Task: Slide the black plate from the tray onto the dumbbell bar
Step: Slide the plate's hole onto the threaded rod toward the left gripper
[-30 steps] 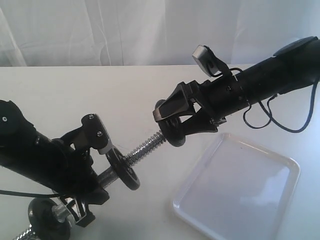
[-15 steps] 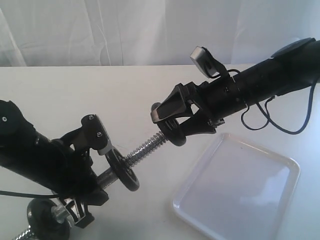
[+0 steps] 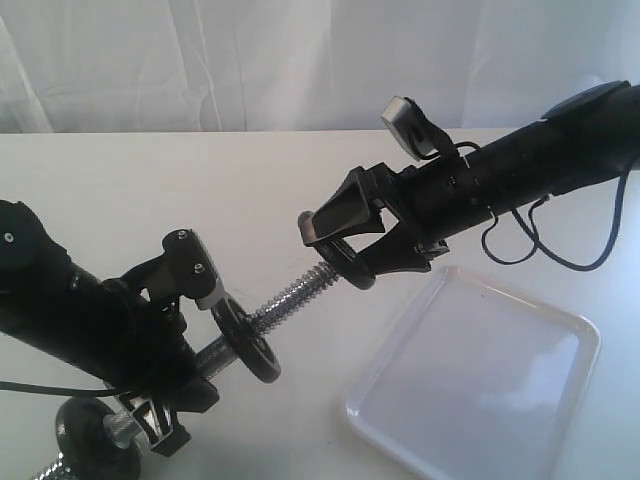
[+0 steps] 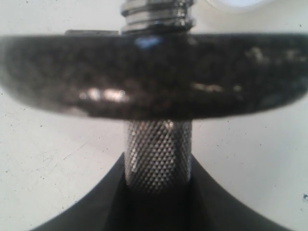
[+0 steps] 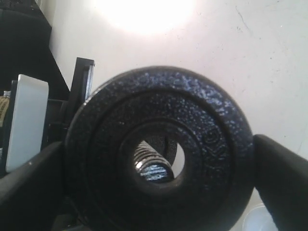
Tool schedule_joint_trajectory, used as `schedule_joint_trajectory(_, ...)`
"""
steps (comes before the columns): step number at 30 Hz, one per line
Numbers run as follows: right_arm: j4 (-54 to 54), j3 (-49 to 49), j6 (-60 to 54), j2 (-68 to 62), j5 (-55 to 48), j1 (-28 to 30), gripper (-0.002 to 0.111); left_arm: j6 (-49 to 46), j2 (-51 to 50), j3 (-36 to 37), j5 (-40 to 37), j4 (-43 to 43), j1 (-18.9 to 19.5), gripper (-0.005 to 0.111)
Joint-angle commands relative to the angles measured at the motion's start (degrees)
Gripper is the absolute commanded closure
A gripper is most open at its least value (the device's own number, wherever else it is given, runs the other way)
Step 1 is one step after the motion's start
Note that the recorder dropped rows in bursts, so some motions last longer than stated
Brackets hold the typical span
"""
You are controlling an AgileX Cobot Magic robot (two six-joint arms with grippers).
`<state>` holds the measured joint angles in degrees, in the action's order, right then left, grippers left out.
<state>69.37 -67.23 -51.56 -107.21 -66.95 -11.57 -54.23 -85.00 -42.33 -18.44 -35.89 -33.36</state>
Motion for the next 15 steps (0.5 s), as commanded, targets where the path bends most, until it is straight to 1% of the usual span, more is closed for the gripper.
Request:
schedule_joint_trajectory(1,1.76,0.10,0.90,0.48,-3.01,-0.43,0.108,0.30,2.76,-1.70,1.95,-6.45,-0.03,0.107)
schedule_joint_trajectory(15,-0.15,-0.08,2.95,2.51,-3.01,-0.32,0.108,0.42,2.76,-1.70,1.69,-6.45,-0.03,0.107)
